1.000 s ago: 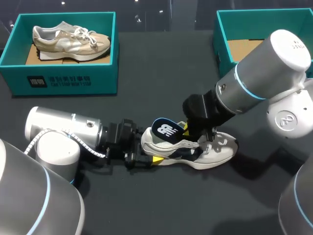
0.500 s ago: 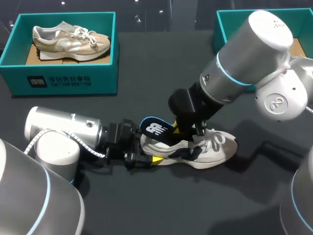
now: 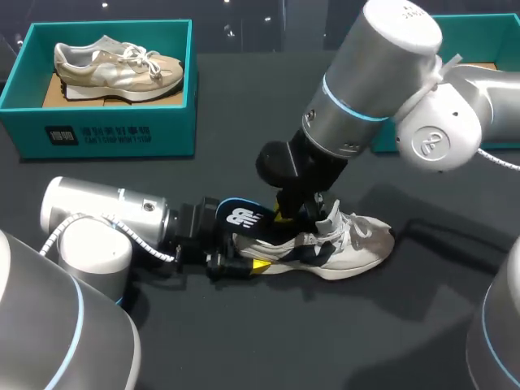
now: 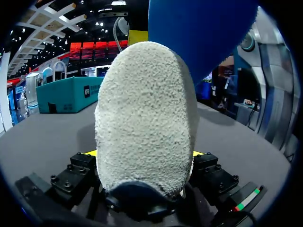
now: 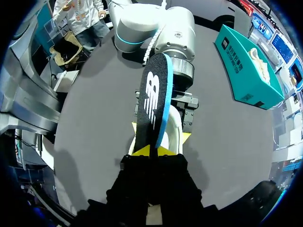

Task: Take the shoe out of the shoebox, open the shoe tongue, remove and reinsert the insole, then place the shoe into the shoebox

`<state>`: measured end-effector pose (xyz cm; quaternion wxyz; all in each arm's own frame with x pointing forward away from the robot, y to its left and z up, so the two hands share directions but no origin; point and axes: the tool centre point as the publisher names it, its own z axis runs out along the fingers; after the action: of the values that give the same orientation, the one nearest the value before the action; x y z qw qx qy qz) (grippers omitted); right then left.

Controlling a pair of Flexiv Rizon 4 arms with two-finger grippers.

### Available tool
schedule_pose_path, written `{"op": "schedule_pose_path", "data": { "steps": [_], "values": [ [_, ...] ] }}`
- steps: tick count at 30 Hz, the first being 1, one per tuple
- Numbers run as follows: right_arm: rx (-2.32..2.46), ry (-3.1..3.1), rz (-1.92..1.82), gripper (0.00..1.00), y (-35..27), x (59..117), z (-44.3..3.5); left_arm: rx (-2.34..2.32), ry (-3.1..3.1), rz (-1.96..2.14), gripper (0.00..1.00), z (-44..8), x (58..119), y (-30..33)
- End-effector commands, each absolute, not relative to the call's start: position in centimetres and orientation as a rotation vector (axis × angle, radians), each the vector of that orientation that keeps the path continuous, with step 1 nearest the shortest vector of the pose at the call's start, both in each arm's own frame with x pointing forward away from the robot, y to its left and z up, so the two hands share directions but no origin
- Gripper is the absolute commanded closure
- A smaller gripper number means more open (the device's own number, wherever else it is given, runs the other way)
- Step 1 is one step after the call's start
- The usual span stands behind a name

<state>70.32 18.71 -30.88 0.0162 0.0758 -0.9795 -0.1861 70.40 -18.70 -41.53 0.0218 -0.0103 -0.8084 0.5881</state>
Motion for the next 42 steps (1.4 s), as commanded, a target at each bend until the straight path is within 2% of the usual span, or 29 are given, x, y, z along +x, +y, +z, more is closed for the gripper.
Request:
{"op": "schedule_pose_path", "data": {
  "steps": [1, 4, 12, 18, 28, 35, 40, 42],
  "values": [
    [0.218, -3.038, -0.551, 0.93, 19.7, 70.5, -31.1, -0.033, -2.507, 1.821, 1.0, -41.7, 70.4, -18.7],
    [0.195, -3.033, -0.542, 0.75, 19.6, 70.4, -30.9, -0.033, -2.507, 1.821, 1.0, -41.7, 70.4, -18.7],
    [0.139, -2.993, -0.567, 0.57, 19.4, 70.6, -30.6, -0.033, -2.507, 1.821, 1.0, -41.7, 70.4, -18.7],
    [0.098, -2.924, -0.613, 0.53, 19.0, 71.3, -30.4, -0.033, -2.507, 1.821, 1.0, -41.7, 70.4, -18.7],
    [0.079, -2.792, -0.659, 0.51, 19.0, 72.2, -30.4, -0.033, -2.507, 1.821, 1.0, -41.7, 70.4, -18.7],
    [0.068, -2.682, -0.72, 0.37, 19.1, 72.1, -30.2, -0.033, -2.507, 1.821, 1.0, -41.7, 70.4, -18.7],
    [0.035, -2.594, -0.695, 0.4, 19.4, 71.8, -30.4, -0.033, -2.507, 1.821, 1.0, -41.7, 70.4, -18.7],
    [0.004, -2.566, -0.673, 0.45, 19.4, 71.7, -30.7, -0.033, -2.507, 1.821, 1.0, -41.7, 70.4, -18.7]
  ]
}}
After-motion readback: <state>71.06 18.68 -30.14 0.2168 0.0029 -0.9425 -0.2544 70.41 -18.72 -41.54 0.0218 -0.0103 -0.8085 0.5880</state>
